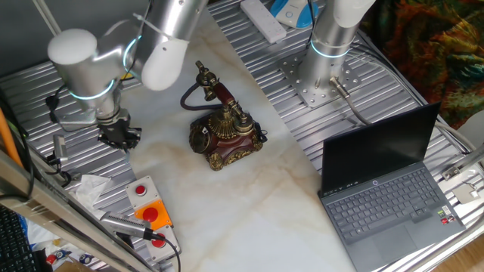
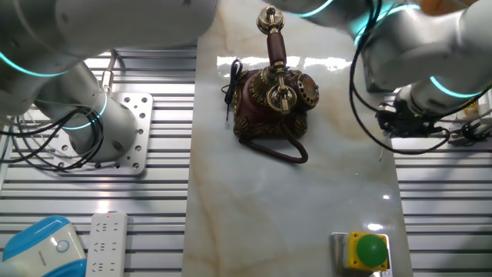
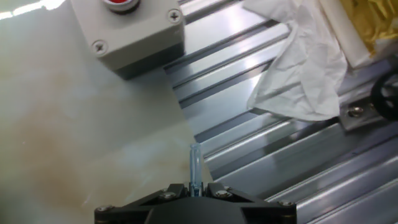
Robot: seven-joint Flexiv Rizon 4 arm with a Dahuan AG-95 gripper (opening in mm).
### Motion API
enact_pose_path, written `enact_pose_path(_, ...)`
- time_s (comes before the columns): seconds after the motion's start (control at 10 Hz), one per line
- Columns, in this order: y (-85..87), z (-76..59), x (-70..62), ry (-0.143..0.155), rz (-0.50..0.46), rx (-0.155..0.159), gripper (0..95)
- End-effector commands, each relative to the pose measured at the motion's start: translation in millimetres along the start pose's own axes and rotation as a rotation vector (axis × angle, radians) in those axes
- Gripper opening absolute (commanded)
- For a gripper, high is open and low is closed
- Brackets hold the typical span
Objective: Dial a number on an old rotary phone
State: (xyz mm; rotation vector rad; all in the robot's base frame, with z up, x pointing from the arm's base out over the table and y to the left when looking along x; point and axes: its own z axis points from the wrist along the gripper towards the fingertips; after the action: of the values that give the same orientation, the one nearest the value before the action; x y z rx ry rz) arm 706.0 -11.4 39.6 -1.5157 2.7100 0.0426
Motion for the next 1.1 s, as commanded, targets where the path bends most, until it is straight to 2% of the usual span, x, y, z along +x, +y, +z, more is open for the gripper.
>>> enact_pose_path(0.1,-3.1,-17.8,3.0,0.069,0.21,0.031,0.0)
enact_pose_path(0.3,-7.2,-26.6,8.0,0.096,0.299,0.043,0.0)
enact_pose_path(0.5,-10.9,-37.7,13.4,0.108,0.387,0.048,0.0)
enact_pose_path(0.6,-15.0,-47.1,20.1,0.113,0.438,0.048,0.0)
enact_pose_path(0.8,-19.0,-56.2,27.9,0.117,0.5,0.049,0.0)
enact_pose_path(0.9,-22.8,-66.2,37.0,0.126,0.565,0.042,0.0)
enact_pose_path(1.0,-22.8,-66.2,37.0,0.126,0.565,0.042,0.0)
enact_pose_path(1.1,-24.3,-80.3,48.2,0.111,0.677,0.046,0.0)
